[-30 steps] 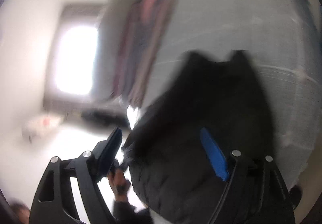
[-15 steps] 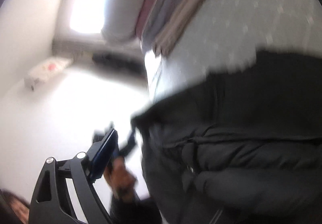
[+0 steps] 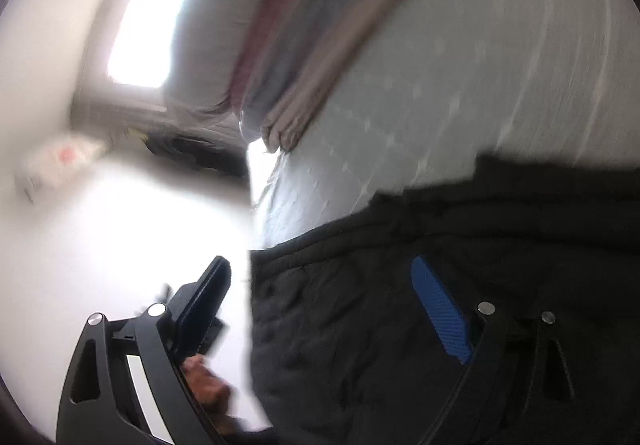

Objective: Fold large clothes

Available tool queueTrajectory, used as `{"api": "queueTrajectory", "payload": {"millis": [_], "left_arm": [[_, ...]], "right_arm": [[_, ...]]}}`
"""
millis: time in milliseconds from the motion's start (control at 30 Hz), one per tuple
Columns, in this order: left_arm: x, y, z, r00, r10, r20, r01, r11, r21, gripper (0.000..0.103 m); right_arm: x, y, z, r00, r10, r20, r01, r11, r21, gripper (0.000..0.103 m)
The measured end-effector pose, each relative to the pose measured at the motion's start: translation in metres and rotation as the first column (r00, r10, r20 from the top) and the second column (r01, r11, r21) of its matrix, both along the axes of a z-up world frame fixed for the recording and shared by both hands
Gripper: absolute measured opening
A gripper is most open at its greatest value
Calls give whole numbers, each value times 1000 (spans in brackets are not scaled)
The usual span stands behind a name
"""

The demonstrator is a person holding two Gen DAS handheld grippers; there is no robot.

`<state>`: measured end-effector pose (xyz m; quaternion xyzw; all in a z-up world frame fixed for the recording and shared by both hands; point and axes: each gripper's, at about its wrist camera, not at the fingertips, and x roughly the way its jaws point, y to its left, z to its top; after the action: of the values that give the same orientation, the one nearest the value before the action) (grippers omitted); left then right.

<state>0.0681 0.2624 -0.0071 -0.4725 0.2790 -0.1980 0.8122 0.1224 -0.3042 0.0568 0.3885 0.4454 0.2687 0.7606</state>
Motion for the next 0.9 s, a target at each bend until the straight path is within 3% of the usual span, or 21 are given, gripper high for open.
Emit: {"api": "queueTrajectory", "payload": {"millis": [100, 167, 267, 333, 400, 533, 633, 700, 767, 800, 867, 900], "left_arm": [[4, -27, 3, 997, -80, 22, 78, 993, 89, 73], [9, -50, 2, 992, -123, 11, 119, 974, 191, 73], [24, -74, -15, 989, -141, -44, 147, 933, 328, 73], [35, -78, -33, 987, -125, -105, 156, 915, 372, 73], [48, -72, -54, 979, -108, -174, 166, 917, 363, 73], [62, -67, -67, 977, -96, -189, 164, 906, 389, 72], [65, -66, -67, 976, -85, -200, 159, 907, 391, 72], [59, -64, -54, 981, -83, -173, 144, 915, 378, 72], [54, -65, -42, 987, -93, -132, 136, 921, 366, 73], [49, -63, -35, 990, -95, -101, 126, 922, 365, 73], [46, -60, -31, 993, -87, -76, 109, 917, 383, 73], [49, -60, -36, 992, -83, -96, 115, 912, 394, 73]], "right_arm": [[-40, -16, 36, 992, -54, 116, 77, 975, -207, 89], [-63, -28, 45, 986, -95, 138, 139, 920, -366, 89], [-72, -46, 21, 988, -132, 83, 156, 841, -518, 89], [-63, -51, -3, 989, -146, 35, 143, 837, -528, 89], [-48, -54, -30, 988, -157, -6, 129, 827, -547, 89], [-23, -48, -53, 991, -133, -23, 97, 816, -570, 90], [-25, -47, -45, 992, -124, -38, 80, 815, -574, 90], [-41, -54, -32, 990, -143, 17, 129, 829, -544, 90], [-70, -62, -11, 982, -165, 92, 188, 803, -566, 90], [-85, -66, -3, 975, -182, 125, 220, 772, -597, 90], [-103, -79, -10, 969, -218, 117, 242, 732, -636, 90], [-104, -85, -21, 970, -226, 87, 227, 730, -644, 90]]}}
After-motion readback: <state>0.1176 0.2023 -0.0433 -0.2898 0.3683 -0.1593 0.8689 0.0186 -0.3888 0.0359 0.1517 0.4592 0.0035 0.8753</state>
